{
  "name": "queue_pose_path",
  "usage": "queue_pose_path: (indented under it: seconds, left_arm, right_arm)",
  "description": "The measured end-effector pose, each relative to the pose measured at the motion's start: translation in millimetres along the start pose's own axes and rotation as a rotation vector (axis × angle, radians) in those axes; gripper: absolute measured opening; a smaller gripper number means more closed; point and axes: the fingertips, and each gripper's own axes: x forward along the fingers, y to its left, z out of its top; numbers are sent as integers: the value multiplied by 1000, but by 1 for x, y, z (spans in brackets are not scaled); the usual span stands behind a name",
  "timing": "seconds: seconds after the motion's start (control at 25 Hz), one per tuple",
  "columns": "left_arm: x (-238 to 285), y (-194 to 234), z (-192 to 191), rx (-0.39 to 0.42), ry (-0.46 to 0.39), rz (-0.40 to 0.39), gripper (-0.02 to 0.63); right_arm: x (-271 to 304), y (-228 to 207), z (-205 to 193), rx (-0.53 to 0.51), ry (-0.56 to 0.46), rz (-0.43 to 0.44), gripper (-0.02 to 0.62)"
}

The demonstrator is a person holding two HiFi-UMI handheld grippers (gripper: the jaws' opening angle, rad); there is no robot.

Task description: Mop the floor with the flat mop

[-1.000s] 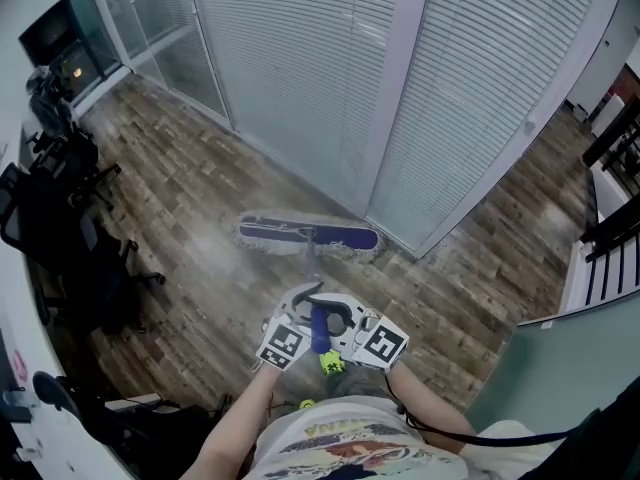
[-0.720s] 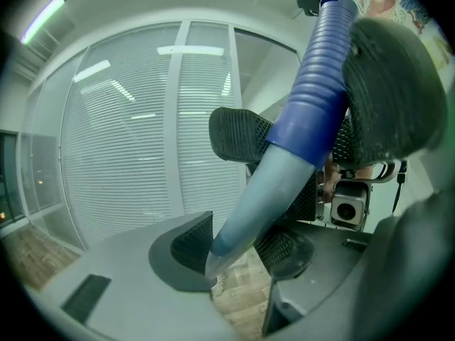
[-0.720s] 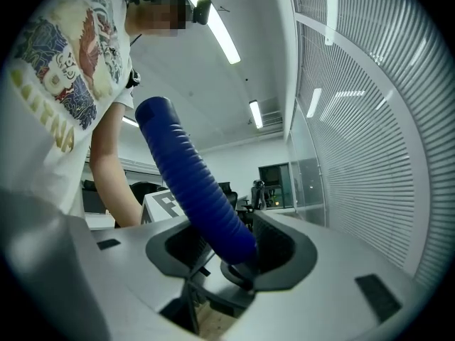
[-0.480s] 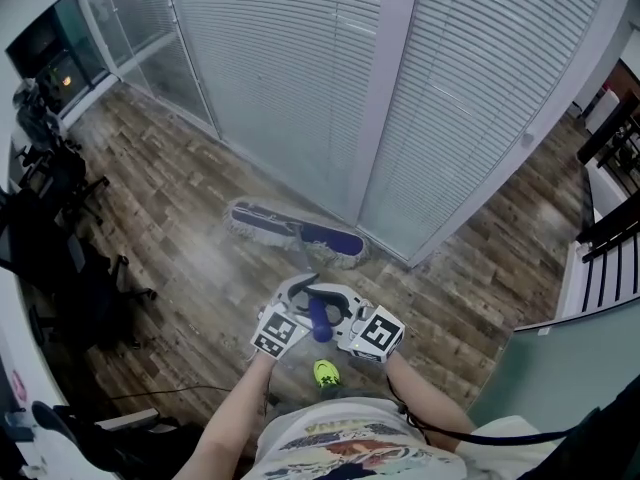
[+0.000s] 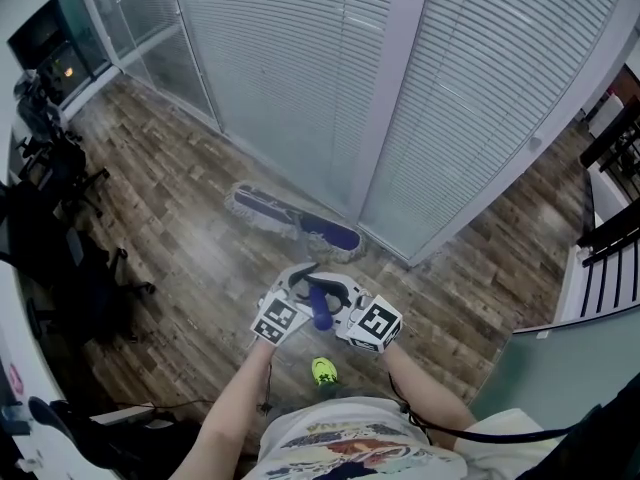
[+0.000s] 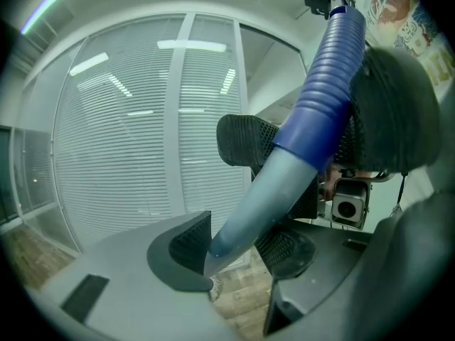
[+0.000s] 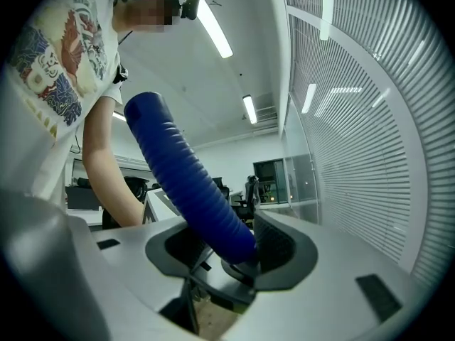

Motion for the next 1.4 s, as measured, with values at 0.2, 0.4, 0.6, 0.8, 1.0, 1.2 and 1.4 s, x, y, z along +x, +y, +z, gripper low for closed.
queue_pose_path:
  seconds: [0.2,0.4,0.6,0.8,1.0,1.2,1.4]
  left_arm:
    - [-14,-3,-6,-2,13,22,160]
    - [-37,-5,-6,-16,10,71,158]
    - [-71,-22,-13,-25,11,105,155]
    - [-108,-47,-26,-47,8,144,153]
    - [-150,-74,-38,-71,3,176,153]
    - [-203,-115,-54,-107,-1,231,153]
    - [-257,-159,-77,-163,-2,299,153]
  right_arm:
    - [6,13,-4,9,3,6,192]
    - [16,34,-1,-6,14,58,192]
    - [24,73,-1,-5,17,94,193]
    - [26,121,-7,-6,29,134,195]
    - [30,173,-11,-7,46,165,196]
    - [29,243,-19,-7,64,217,200]
    - [26,314,-30,-5,86,267,207]
